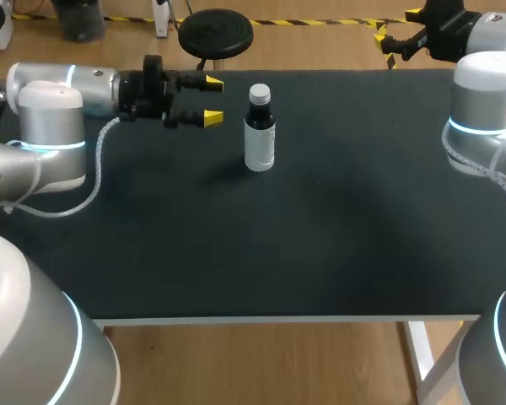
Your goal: Unscrew the bottle cap
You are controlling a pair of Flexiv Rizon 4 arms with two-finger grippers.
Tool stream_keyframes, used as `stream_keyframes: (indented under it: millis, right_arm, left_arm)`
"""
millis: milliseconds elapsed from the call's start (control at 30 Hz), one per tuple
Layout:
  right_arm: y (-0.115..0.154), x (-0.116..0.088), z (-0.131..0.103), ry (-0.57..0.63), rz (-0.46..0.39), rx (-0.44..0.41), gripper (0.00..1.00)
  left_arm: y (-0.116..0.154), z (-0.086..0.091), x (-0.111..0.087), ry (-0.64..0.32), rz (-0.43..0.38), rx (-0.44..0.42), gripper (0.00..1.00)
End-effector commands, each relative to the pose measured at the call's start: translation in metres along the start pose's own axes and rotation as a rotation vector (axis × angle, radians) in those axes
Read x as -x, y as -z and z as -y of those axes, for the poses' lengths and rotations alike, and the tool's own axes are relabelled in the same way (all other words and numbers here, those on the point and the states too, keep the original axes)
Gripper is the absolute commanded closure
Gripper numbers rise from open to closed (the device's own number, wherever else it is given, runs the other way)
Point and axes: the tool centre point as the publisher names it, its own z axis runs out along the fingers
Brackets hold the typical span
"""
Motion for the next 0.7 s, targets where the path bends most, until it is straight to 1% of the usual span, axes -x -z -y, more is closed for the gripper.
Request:
stream_keyframes:
  millis: [33, 167, 700]
  right_arm:
    - [0.0, 0.0, 0.0, 0.0, 0.0, 0.0, 0.0]
    - [0.0, 0.0, 0.0, 0.0, 0.0, 0.0, 0.0]
    - [0.0, 0.0, 0.0, 0.0, 0.0, 0.0, 0.0]
  left_arm:
    - [-0.009, -0.007, 0.011, 0.002, -0.023, -0.007, 0.0]
    - [-0.018, -0.009, 0.014, 0.012, -0.038, -0.012, 0.0]
    - [-0.047, -0.014, 0.009, 0.031, -0.087, -0.042, 0.0]
